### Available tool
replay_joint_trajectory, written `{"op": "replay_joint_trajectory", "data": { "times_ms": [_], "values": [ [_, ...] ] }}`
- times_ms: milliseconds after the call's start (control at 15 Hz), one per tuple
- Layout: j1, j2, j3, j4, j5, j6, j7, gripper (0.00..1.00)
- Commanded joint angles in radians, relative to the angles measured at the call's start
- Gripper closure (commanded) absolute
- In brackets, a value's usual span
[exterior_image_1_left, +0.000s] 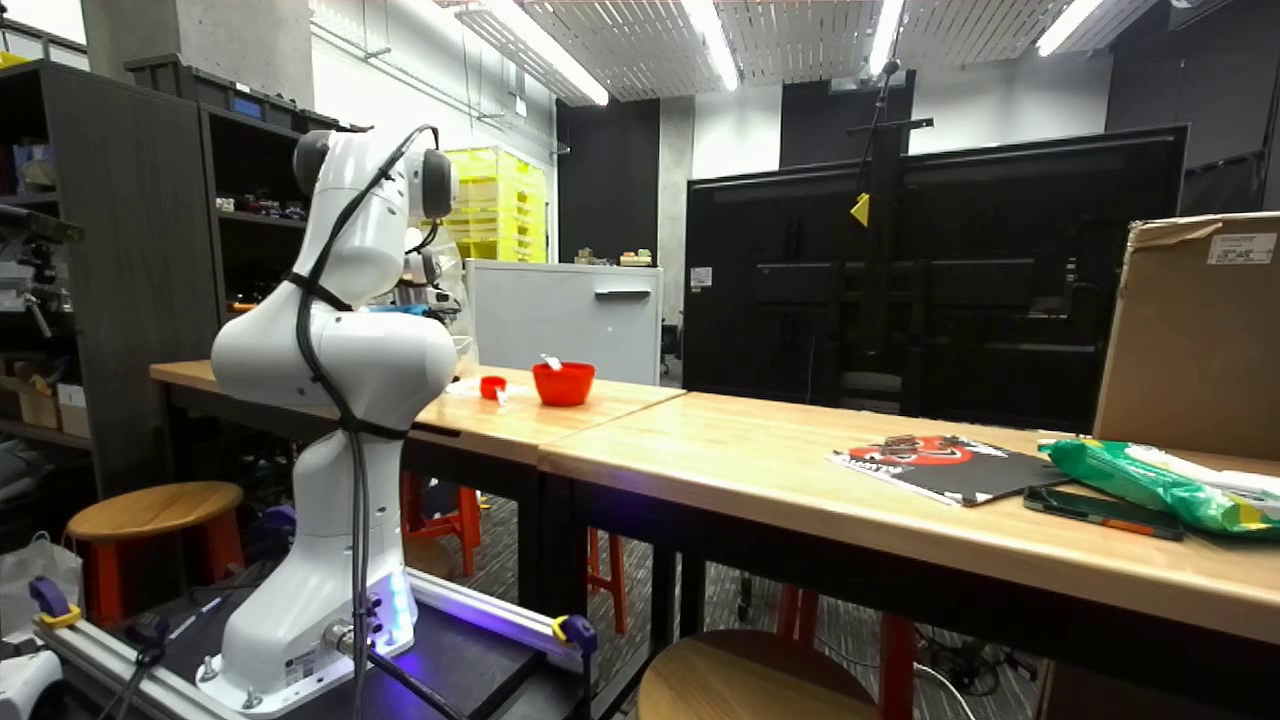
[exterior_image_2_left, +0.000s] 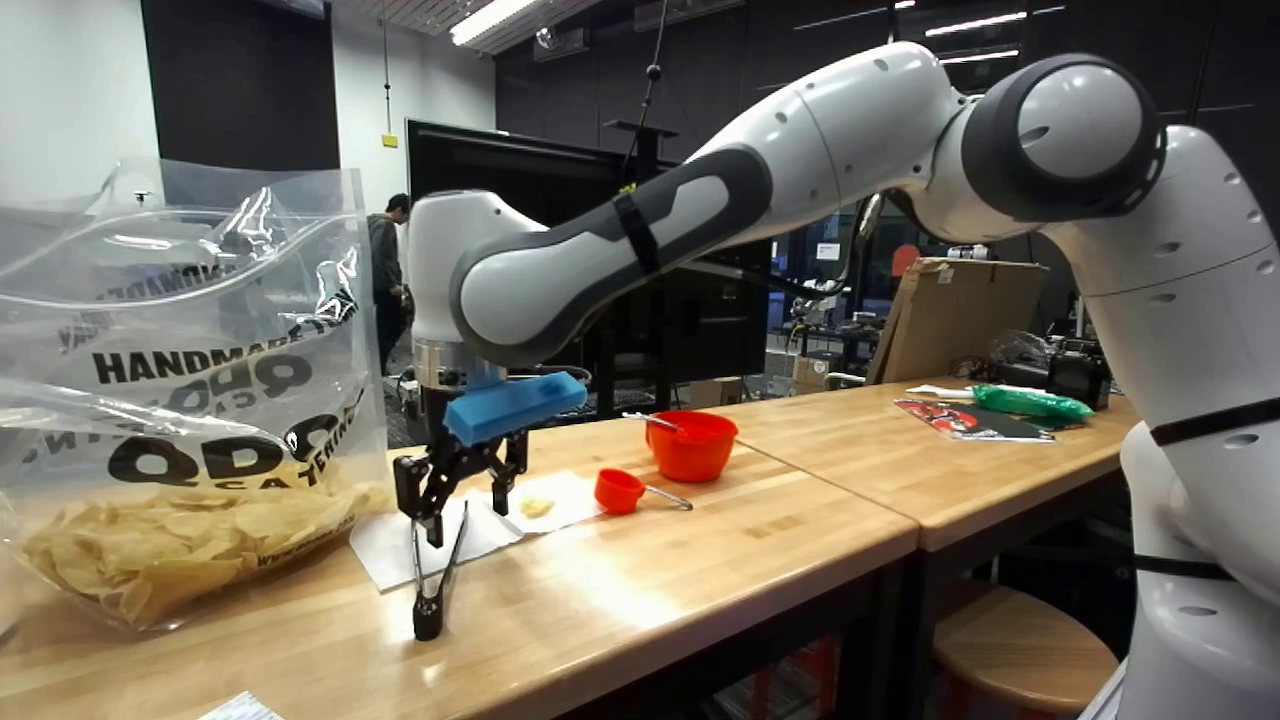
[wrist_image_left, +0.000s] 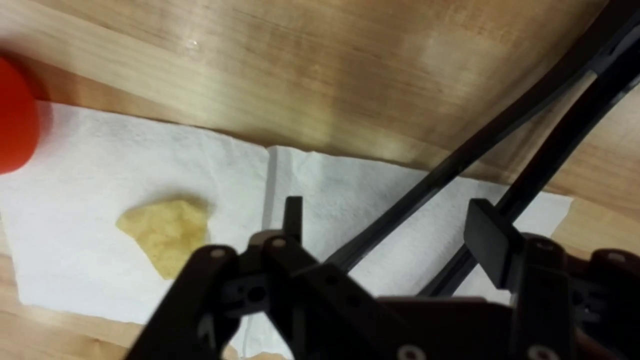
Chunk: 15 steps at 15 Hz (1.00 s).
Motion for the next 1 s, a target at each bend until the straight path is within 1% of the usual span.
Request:
{"op": "replay_joint_trajectory", "data": {
  "times_ms": [0,133,267,467,533,667,733,933],
  "values": [
    [0.004,0.007,-0.002,0.009,-0.006,0.006,0.019,0.16],
    [0.003,0.011,-0.002,0.011,-0.004,0.005,0.017,0.11],
    [0.003,0.014,-0.001,0.013,-0.001,0.004,0.017,0.10],
    [0.001,0.022,0.000,0.014,0.005,0.003,0.011,0.18],
    [0.001,0.023,0.000,0.015,0.006,0.003,0.011,0.40],
    [0.001,0.022,-0.001,0.014,0.004,0.001,0.010,0.44],
    [0.001,0.021,-0.001,0.014,0.005,0.000,0.009,0.50],
    [0.001,0.018,-0.002,0.011,0.003,0.000,0.010,0.74]
  ]
}}
